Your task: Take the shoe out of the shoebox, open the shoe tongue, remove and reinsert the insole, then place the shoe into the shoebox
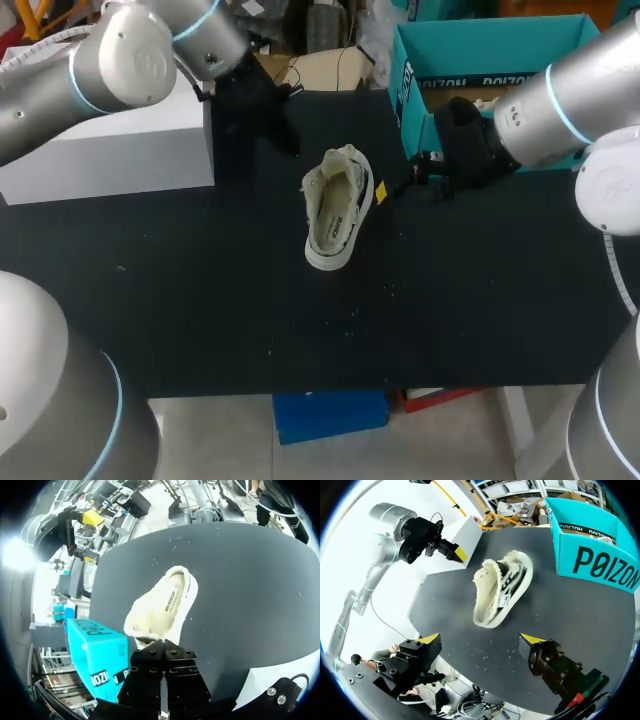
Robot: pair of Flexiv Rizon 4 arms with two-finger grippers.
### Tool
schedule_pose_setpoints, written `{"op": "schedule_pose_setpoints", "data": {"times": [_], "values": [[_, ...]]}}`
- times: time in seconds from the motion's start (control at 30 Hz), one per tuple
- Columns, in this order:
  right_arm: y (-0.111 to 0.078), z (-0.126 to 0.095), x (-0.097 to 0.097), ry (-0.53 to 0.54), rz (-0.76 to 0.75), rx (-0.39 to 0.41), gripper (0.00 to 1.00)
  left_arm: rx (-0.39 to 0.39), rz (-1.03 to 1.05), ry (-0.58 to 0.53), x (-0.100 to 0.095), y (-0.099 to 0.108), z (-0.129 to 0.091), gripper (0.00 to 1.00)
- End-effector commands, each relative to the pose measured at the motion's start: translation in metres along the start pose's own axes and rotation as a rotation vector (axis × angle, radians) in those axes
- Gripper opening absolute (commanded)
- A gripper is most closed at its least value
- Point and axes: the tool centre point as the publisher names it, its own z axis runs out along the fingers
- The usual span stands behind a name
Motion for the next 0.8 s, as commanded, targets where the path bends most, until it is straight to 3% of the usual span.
{"op": "schedule_pose_setpoints", "data": {"times": [0.03,0.27,0.47,0.6,0.8], "values": [[0.001,0.001,0.001,-0.003,0.001,0.002,1.0,-0.043,-0.009,-0.048,-0.006,0.013,0.01,0.0],[0.001,0.001,0.001,-0.003,0.001,0.002,1.0,-0.063,0.03,-0.016,-0.033,0.047,0.034,0.0],[0.001,0.001,0.001,-0.003,0.001,0.002,1.0,-0.039,0.072,-0.022,-0.054,0.06,0.061,0.0],[0.001,0.001,0.001,-0.003,0.001,0.002,1.0,0.0,0.073,-0.008,-0.058,0.048,0.073,0.0],[0.001,0.001,0.001,-0.003,0.001,0.002,1.0,0.039,0.04,0.031,-0.03,0.014,0.079,0.0]]}}
